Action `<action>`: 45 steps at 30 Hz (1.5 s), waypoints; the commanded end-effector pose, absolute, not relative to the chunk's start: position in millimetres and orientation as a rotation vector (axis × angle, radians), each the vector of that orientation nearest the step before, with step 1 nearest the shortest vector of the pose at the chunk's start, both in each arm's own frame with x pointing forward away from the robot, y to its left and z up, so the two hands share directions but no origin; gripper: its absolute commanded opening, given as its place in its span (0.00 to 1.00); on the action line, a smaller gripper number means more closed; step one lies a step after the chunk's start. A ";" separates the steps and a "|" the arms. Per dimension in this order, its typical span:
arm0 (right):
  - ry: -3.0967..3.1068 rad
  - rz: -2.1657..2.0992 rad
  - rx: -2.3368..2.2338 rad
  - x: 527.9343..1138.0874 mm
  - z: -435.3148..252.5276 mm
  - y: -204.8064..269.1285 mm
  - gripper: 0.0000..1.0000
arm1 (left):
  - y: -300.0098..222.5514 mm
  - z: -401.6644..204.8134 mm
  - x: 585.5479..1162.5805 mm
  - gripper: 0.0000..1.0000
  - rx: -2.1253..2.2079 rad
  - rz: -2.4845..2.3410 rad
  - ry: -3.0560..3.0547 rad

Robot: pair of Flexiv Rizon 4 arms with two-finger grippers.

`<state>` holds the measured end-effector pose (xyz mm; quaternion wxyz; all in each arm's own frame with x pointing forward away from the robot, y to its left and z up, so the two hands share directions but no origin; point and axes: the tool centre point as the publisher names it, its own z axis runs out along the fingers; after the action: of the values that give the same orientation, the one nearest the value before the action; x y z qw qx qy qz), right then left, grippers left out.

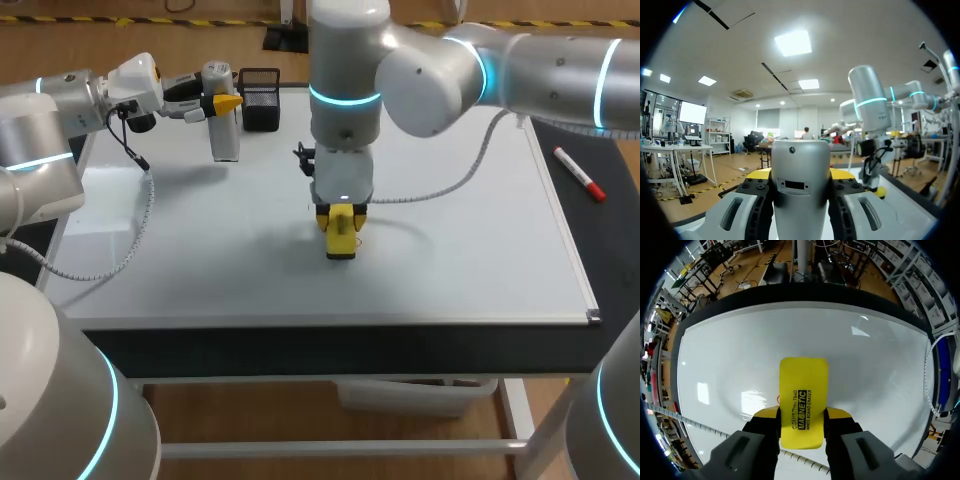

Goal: Pick up the inspection probe, press it on each red-marked spot on the whiteboard one by one, put down the probe, pick up the eraser, and wipe off all the red marks.

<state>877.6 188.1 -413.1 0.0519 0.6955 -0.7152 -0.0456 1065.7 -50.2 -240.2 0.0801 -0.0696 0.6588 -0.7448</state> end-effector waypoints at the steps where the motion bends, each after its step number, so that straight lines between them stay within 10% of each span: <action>1: -2.178 -0.128 2.119 875.1 -415.4 188.6 0.00 | -51.0 -239.5 1065.3 0.00 -0.209 -2.225 1.968; 45: -2.334 -0.074 1.998 872.1 -434.2 128.1 0.00 | -51.0 -239.5 1065.3 0.00 -0.209 -2.225 1.968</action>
<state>873.9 138.5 -429.9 0.0380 0.6500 -0.7585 -0.0255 1065.7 -50.2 -240.2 0.0801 -0.0696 0.6588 -0.7448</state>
